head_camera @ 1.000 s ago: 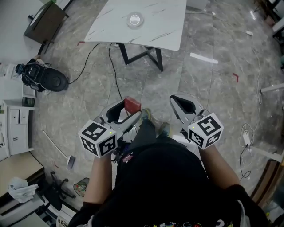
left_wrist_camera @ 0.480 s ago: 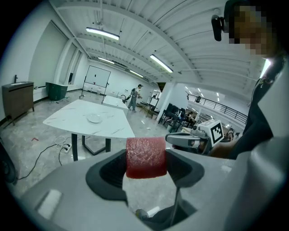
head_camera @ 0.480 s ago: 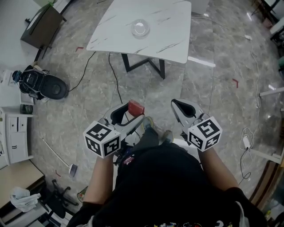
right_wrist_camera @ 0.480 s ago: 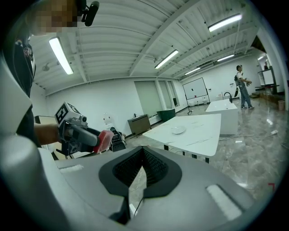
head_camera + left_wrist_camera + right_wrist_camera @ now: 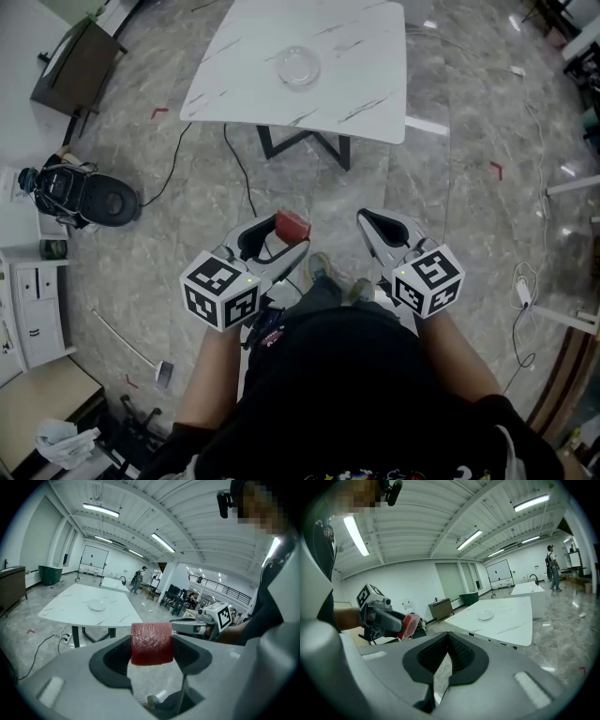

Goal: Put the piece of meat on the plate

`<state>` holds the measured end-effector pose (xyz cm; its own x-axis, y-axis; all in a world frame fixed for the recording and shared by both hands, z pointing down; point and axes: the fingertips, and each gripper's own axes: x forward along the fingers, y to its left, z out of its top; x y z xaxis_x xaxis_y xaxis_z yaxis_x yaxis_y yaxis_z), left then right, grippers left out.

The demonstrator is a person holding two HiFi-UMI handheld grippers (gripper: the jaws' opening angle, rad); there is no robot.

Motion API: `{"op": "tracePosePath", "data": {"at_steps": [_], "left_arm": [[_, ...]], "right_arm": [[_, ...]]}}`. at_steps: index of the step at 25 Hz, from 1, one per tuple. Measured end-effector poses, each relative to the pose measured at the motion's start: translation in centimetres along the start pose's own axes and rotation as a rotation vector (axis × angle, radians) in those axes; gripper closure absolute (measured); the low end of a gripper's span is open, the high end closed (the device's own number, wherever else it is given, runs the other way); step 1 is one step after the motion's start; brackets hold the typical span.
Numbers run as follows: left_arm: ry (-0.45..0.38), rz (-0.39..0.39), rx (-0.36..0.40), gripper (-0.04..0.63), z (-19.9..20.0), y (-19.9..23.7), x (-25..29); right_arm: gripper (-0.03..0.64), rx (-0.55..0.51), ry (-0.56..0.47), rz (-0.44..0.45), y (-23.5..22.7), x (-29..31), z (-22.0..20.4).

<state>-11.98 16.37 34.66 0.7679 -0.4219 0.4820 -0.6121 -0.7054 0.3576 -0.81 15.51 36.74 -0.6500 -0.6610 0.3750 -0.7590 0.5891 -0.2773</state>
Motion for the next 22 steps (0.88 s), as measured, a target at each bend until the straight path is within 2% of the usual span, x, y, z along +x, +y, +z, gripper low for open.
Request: {"op": "tracePosePath", "data": {"at_steps": [13, 22], "left_arm": [[0.019, -0.062, 0.025, 0.218, 0.9, 3.4, -0.5], [0.011, -0.073, 0.016, 0.218, 1.3, 4.9, -0.8]], "right_arm": [[0.597, -0.001, 0.015, -0.034, 1.2, 3.9, 1.4], [0.597, -0.003, 0.024, -0.033, 1.6, 5.5, 2.1]]}}
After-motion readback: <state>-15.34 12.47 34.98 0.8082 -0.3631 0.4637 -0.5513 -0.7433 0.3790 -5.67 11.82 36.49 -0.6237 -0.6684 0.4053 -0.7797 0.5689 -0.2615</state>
